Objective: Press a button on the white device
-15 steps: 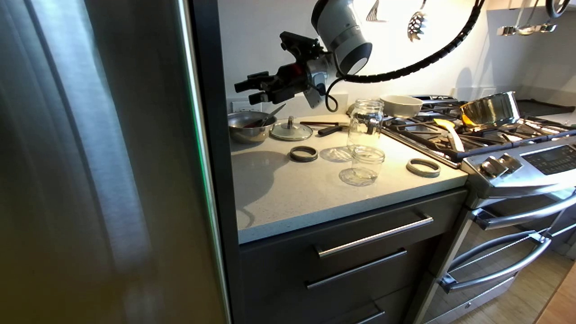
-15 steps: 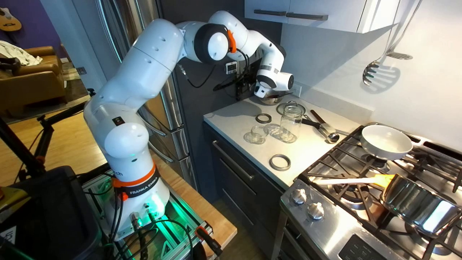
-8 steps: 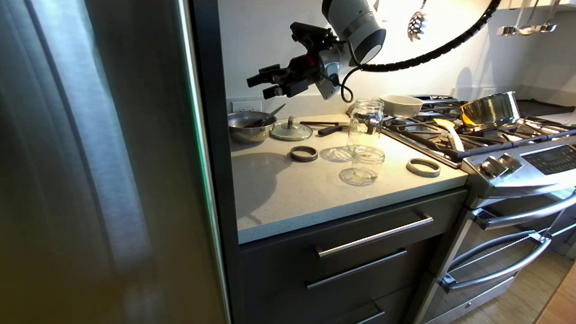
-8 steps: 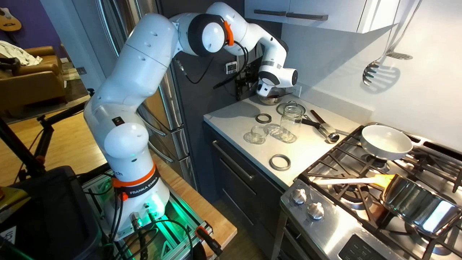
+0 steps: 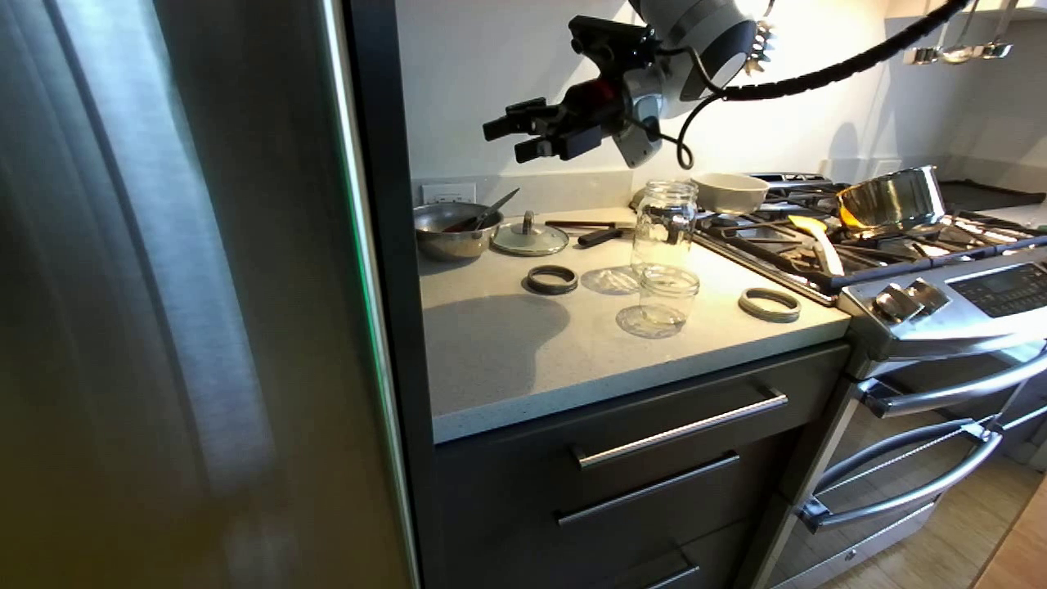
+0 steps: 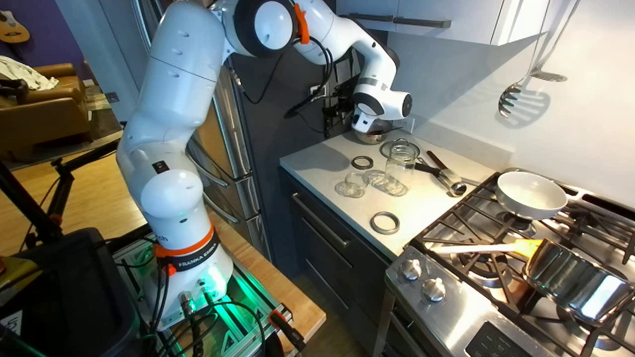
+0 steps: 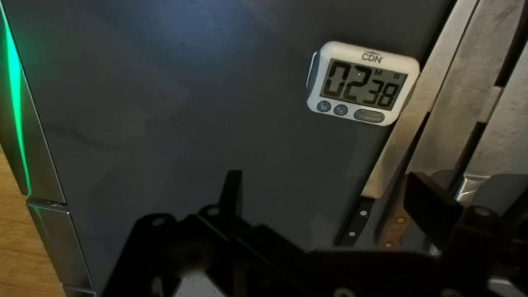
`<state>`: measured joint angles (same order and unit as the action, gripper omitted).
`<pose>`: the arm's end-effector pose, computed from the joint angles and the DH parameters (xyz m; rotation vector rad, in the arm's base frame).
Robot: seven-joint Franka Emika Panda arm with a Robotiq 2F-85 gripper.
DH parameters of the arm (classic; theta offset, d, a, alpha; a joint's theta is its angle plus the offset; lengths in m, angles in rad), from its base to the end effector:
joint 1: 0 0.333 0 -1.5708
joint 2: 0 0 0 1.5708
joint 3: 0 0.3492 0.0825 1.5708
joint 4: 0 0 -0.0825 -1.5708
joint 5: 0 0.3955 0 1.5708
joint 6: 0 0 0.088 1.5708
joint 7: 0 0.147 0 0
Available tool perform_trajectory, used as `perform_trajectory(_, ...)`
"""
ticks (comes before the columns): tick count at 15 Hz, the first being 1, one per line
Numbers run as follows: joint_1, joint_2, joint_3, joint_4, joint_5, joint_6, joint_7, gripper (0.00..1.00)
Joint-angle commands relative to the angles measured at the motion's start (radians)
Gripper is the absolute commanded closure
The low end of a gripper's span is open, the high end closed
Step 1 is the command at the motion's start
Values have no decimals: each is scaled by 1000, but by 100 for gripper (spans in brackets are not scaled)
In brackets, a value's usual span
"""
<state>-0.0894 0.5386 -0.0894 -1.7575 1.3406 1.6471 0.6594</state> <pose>0.6668 0.0246 0.2952 -1.4477 1.2936 0.9074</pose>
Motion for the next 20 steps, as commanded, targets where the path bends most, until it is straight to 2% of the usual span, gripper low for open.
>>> perform_trajectory(1,0,-128,-26,-161,-10,44,-85,0)
perform_trajectory(6,10,-237,-60,-255,-45,137,-165,0)
perform_trajectory(10,13,-331,-64,-317,-127,228,-206,0)
perform_trajectory(14,12,-421,-61,-362,-281,302,-205,0)
perform_trajectory(20,-4,-545,-51,-386,-602,290,-189,0)
